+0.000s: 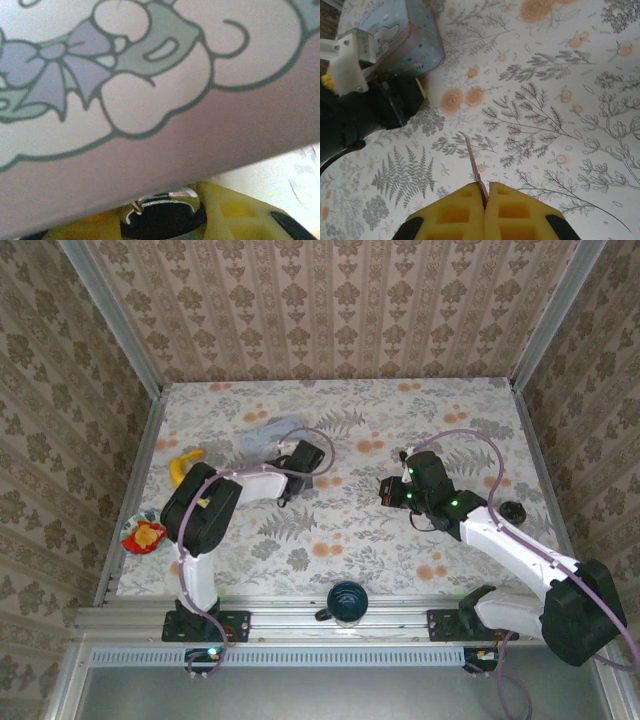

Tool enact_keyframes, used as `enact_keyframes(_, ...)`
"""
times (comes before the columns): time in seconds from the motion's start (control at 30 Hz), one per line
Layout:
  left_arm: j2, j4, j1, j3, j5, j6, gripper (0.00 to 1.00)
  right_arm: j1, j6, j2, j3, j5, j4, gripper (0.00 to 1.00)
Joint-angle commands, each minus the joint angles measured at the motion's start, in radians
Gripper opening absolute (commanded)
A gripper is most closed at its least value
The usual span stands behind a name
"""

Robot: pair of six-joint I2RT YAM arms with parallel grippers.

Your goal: Unlock the padlock with the key

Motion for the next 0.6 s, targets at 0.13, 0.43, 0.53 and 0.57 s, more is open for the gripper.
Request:
enact_keyframes(0.13, -0.134, -0.051, -0.133, -0.114, 0.003, -0.111, 0.07, -0.006, 0.009, -0.056, -0.048, 0.024, -0.009, 0.0)
enact_keyframes(0.43, -0.182, -0.064, -0.232, -0.178, -0.036, -0.222, 0.17, -0.004, 0.038, -0.078, -0.083, 0.021, -0.008, 0.0)
enact_keyframes(0.53, -0.182, -0.07, -0.236, -0.185, -0.04, -0.237, 0.27, -0.004, 0.039, -0.082, -0.085, 0.022, -0.015, 0.0)
enact_keyframes(0.57, -0.187, -0.075, -0.235, -0.185, -0.049, -0.238, 0.32, -0.004, 0.039, -0.083, -0.085, 0.023, -0.018, 0.0)
